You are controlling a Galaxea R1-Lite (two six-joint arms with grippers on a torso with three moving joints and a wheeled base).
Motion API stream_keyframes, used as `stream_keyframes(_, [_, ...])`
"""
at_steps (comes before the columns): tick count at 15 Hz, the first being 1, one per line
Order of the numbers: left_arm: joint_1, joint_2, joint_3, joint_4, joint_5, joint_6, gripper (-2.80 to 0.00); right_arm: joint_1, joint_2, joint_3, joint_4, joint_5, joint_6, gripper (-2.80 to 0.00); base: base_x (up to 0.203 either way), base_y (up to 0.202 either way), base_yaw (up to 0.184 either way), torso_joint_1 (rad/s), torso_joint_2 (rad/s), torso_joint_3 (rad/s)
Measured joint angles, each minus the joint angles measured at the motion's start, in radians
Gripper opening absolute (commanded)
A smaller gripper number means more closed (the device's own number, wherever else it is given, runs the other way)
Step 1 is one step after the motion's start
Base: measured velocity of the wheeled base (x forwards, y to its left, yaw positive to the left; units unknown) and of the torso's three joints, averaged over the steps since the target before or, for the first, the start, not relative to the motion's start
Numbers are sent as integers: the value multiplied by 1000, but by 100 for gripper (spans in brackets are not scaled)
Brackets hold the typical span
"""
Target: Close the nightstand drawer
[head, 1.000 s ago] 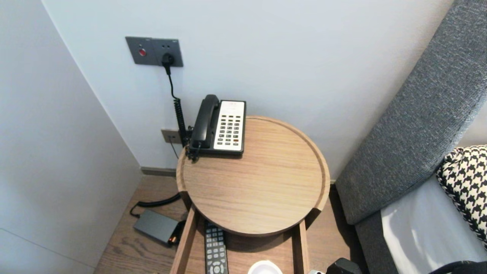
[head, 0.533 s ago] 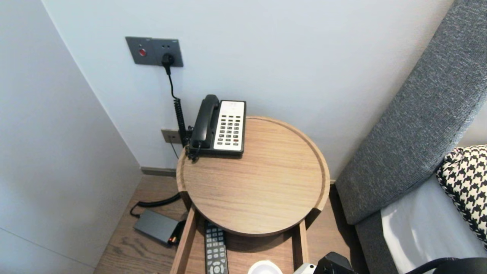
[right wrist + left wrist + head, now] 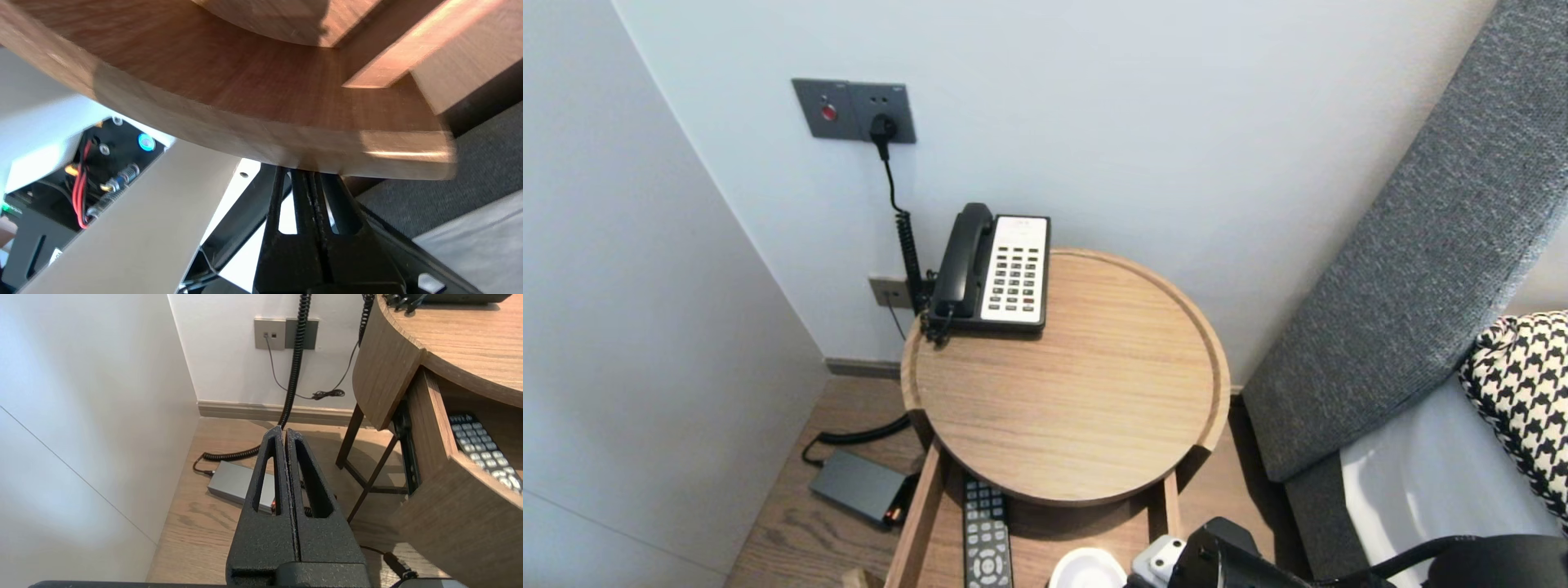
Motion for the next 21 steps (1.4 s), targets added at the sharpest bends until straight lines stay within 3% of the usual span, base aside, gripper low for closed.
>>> stream_keyframes(21, [0, 0, 0, 0, 0, 0, -280, -102, 47, -110, -6, -47, -12, -280, 0, 0, 0, 0, 0, 0])
